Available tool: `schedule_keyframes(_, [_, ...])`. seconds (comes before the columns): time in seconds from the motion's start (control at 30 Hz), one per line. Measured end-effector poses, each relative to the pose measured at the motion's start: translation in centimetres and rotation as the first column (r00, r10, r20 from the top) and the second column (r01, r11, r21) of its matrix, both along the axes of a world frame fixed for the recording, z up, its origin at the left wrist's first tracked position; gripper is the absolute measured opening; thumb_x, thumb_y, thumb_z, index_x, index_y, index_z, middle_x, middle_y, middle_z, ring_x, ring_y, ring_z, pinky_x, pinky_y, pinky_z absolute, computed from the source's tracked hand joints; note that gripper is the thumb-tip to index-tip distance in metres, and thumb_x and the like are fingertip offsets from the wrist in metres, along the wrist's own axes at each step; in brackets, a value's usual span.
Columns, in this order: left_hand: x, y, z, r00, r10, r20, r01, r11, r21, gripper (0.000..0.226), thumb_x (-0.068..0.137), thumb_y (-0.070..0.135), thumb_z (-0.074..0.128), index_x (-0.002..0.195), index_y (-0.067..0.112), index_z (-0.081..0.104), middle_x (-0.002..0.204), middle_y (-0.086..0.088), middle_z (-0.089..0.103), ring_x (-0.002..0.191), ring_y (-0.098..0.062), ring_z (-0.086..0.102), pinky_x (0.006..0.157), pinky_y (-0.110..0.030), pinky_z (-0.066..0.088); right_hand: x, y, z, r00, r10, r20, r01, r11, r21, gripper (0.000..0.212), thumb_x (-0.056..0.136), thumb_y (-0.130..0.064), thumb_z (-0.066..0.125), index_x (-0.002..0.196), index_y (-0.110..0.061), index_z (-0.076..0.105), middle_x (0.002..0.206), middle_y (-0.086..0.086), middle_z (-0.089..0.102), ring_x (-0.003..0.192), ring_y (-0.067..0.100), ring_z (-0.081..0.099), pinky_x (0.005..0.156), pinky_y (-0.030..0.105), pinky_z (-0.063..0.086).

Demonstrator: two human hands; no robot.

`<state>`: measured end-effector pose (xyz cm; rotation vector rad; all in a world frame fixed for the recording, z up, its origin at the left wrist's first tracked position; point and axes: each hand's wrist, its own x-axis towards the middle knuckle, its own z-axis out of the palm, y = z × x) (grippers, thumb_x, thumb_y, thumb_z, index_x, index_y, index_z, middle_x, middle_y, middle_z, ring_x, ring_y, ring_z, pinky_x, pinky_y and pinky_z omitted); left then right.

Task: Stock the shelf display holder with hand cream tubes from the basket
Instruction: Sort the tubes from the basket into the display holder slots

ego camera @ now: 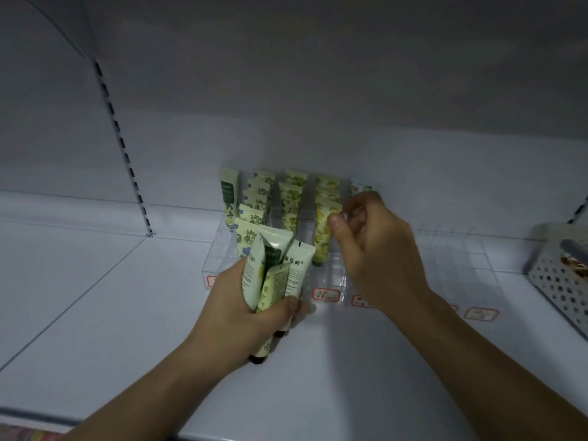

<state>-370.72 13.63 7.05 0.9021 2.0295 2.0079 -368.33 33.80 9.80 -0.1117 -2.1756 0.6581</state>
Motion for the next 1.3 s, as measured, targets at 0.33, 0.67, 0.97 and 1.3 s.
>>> schedule_keyframes(0.33, [-0.9,-0.2,-0.8,0.978,-0.149,0.149,0.13,0.983,0.129,0.033,0.079,0.004,0.069,0.112,0.0,0.063,0.094,-0.024,0.073,0.079,-0.036,0.073,0.065,-0.041,0.057,1.7,-1.3,0.8,0.738,0.653,0.168,-0.468,0.675,-0.571,0.018,0.098,-0.001,0.058,0.102,-0.016,0.066,0.065,0.001,0.066,0.054,0.018,0.061,0.052,0.03,0.05])
schedule_keyframes(0.67, [-1.4,-0.7,-1.0,0.986,-0.012,0.164,-0.017,0.985,0.174,0.042,0.068,0.018,0.08,0.103,0.004,0.062,0.067,-0.015,0.066,0.055,-0.03,0.063,0.054,-0.037,0.051,1.7,0.1,0.8,0.675,0.738,-0.013,-0.549,0.49,-0.677,0.031,0.065,0.015,0.049,0.086,-0.007,0.052,0.1,0.009,0.068,0.07,0.027,0.062,0.064,0.03,0.053])
schedule_keyframes(0.97, [-0.8,-1.7,0.3,0.976,0.217,-0.03,-0.204,0.95,0.238,0.027,0.076,0.004,0.08,0.099,0.01,0.067,0.077,-0.006,0.074,0.065,-0.016,0.069,0.059,-0.026,0.055,2.2,-2.1,1.8,0.803,0.595,0.019,-0.445,0.621,-0.645,0.023,0.078,0.006,0.076,0.093,-0.005,0.063,0.083,0.013,0.072,0.065,0.018,0.07,0.064,0.028,0.059])
schedule_keyframes(1.3, [-8.1,-4.3,1.8,0.817,0.572,0.078,-0.572,0.784,0.243,0.015,0.086,0.001,0.07,0.091,0.01,0.059,0.071,-0.007,0.065,0.057,-0.015,0.065,0.052,-0.03,0.055,-7.8,-7.2,10.6,0.938,0.301,0.174,-0.305,0.952,-0.001,0.016,0.095,-0.026,0.067,0.098,-0.014,0.077,0.088,-0.005,0.072,0.072,0.003,0.063,0.069,0.016,0.049])
